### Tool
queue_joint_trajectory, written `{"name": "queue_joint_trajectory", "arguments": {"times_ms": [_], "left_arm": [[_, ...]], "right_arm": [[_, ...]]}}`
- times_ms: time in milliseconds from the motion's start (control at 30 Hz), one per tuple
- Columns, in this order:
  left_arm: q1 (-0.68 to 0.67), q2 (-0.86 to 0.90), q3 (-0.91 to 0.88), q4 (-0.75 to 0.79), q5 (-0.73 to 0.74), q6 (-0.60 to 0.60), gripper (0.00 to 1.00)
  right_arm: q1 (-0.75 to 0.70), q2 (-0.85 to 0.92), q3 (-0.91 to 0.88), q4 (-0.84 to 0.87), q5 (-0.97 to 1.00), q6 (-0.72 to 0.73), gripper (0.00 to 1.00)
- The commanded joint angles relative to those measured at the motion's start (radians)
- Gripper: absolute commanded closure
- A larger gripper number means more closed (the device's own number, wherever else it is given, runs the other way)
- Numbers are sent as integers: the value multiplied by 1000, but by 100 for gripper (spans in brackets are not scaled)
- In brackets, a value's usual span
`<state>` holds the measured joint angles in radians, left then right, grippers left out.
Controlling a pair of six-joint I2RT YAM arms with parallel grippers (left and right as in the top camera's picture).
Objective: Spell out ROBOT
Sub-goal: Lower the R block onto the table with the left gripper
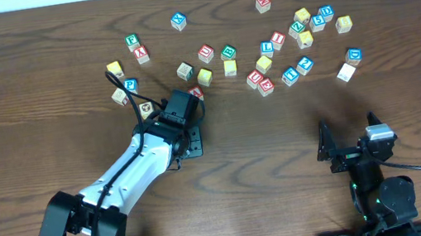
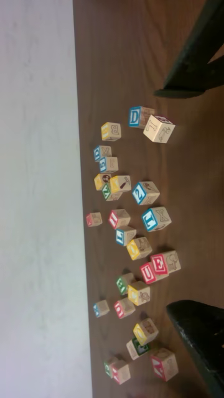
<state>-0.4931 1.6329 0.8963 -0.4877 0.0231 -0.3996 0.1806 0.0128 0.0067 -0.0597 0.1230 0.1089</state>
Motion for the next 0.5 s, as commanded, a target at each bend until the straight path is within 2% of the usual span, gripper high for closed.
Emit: {"name": "queue_joint_trajectory", "arguments": {"times_ms": [0,467], "left_arm": [[-2,11,-9,4,-13,2,92],[-2,13,-9,27,-13,3,92]], "right_arm": [[-5,0,-2,-4,-2,-13,1],[-5,0,-2,-4,-2,-13,1]]}}
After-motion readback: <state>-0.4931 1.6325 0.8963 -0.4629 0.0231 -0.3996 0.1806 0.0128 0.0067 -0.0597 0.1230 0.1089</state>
